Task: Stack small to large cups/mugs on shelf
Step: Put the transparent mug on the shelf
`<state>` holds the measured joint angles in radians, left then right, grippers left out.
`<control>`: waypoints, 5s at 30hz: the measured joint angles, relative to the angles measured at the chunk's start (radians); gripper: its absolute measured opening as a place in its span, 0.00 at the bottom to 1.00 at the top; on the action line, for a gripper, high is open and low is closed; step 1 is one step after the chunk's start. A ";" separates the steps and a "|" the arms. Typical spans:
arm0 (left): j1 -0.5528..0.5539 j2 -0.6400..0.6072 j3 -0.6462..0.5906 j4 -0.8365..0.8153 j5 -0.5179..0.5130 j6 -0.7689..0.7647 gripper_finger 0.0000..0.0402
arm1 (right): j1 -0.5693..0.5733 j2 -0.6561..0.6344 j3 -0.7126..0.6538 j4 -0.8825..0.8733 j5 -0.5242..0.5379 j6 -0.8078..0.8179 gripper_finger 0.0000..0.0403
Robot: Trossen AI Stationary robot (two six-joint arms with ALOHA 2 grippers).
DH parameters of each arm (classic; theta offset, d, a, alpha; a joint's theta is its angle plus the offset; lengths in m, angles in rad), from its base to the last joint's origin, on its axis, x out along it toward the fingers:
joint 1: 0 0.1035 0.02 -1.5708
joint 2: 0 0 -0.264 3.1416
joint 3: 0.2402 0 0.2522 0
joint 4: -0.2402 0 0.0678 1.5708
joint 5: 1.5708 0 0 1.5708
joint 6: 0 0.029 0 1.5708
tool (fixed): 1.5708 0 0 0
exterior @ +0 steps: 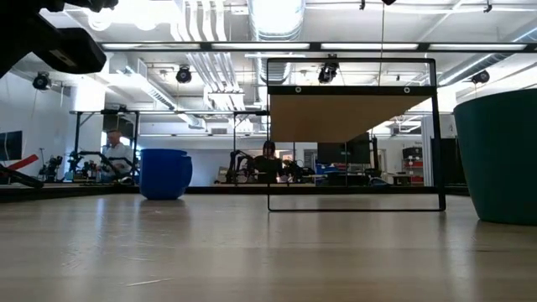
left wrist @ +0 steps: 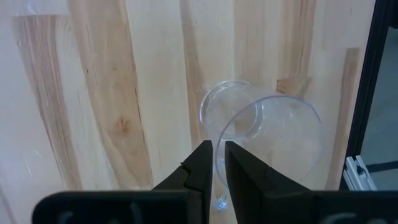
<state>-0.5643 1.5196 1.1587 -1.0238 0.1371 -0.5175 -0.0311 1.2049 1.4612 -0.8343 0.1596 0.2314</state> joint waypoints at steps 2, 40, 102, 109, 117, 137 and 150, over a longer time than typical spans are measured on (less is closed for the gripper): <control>-0.004 0.000 0.000 0.000 0.000 0.000 0.07 | 0.000 0.000 0.000 0.000 0.000 0.000 0.16; -0.032 0.025 -0.004 0.019 -0.030 0.006 0.07 | 0.000 0.000 0.000 0.001 0.000 0.004 0.16; 0.917 0.404 1.167 -0.086 -0.278 0.836 0.00 | -0.006 0.003 -0.047 -0.026 0.517 0.267 0.16; 0.961 0.511 1.176 -0.066 -0.276 0.791 0.00 | -0.108 0.003 -0.147 0.007 0.523 0.400 0.16; 0.997 0.506 1.187 -0.007 -0.219 0.719 0.00 | -0.309 0.003 -0.332 0.415 0.348 0.367 0.16; 1.080 0.513 1.138 0.012 -0.063 0.549 0.00 | -0.447 0.095 -0.484 0.719 0.042 0.502 0.16; 1.089 0.511 1.126 0.021 -0.084 0.546 0.00 | -0.457 0.232 -0.387 0.704 0.027 0.467 0.16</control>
<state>0.5242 2.0308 2.2845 -1.0028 0.0528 0.0285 -0.4877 1.4372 1.0747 -0.1298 0.1871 0.6986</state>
